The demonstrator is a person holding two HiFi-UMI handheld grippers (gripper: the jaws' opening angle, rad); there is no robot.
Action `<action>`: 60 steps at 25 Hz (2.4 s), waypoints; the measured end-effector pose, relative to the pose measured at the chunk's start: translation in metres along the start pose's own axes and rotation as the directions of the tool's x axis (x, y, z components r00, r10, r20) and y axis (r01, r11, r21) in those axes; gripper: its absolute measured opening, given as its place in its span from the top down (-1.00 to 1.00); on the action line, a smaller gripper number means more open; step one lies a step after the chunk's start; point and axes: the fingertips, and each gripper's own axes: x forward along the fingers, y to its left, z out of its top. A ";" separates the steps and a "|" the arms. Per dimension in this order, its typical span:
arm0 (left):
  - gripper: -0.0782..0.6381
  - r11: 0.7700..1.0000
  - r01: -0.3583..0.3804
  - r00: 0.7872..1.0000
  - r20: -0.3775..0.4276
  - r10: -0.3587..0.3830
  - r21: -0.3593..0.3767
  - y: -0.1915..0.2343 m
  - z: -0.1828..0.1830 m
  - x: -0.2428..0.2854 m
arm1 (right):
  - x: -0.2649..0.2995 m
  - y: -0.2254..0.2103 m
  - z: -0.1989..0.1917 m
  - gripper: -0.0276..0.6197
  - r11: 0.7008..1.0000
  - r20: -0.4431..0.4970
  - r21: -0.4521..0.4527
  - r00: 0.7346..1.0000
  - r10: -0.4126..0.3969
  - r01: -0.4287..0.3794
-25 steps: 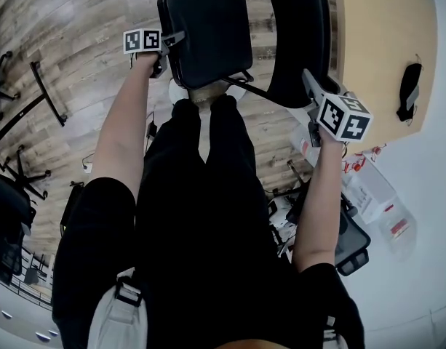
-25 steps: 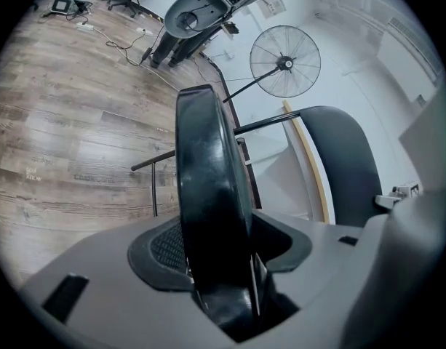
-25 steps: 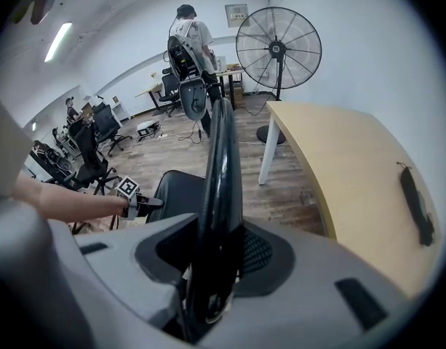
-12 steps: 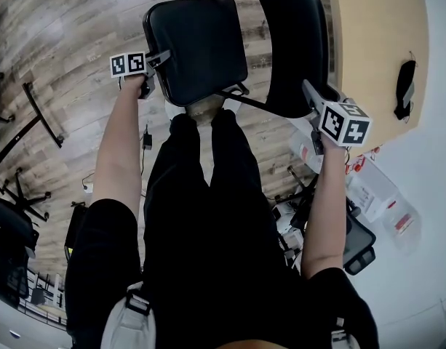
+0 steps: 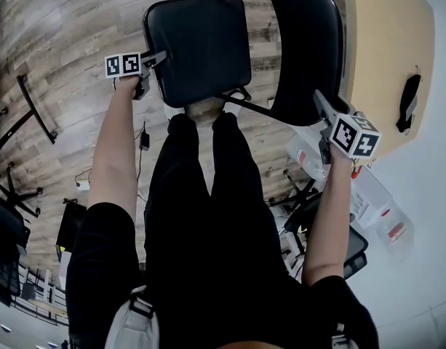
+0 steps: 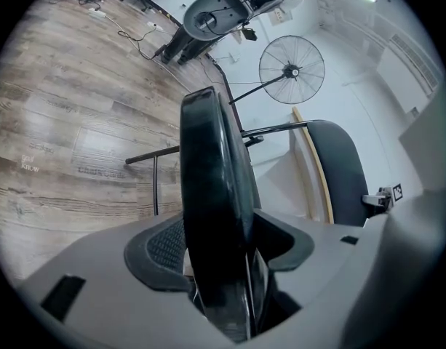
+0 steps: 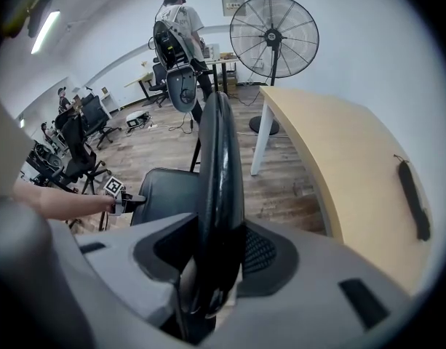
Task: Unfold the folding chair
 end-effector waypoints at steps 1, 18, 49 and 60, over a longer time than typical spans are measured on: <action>0.04 1.000 0.002 1.000 0.002 -0.002 0.000 0.004 0.000 0.001 | 0.002 -0.001 -0.001 0.46 1.000 0.004 0.001 1.000 0.004 -0.004; 0.01 0.999 -0.014 1.000 0.009 0.014 -0.038 0.075 -0.012 0.005 | 0.040 -0.006 -0.017 0.45 0.999 -0.007 0.018 0.999 0.033 -0.033; -0.17 0.996 -0.085 0.995 0.060 0.085 -0.004 0.105 -0.011 -0.035 | 0.039 -0.001 -0.006 0.01 0.999 0.041 -0.043 0.999 -0.027 0.029; -0.17 0.968 -0.208 0.958 0.230 0.172 0.143 -0.018 0.008 -0.147 | -0.040 0.051 0.045 0.01 0.981 0.340 -0.189 0.940 0.036 0.031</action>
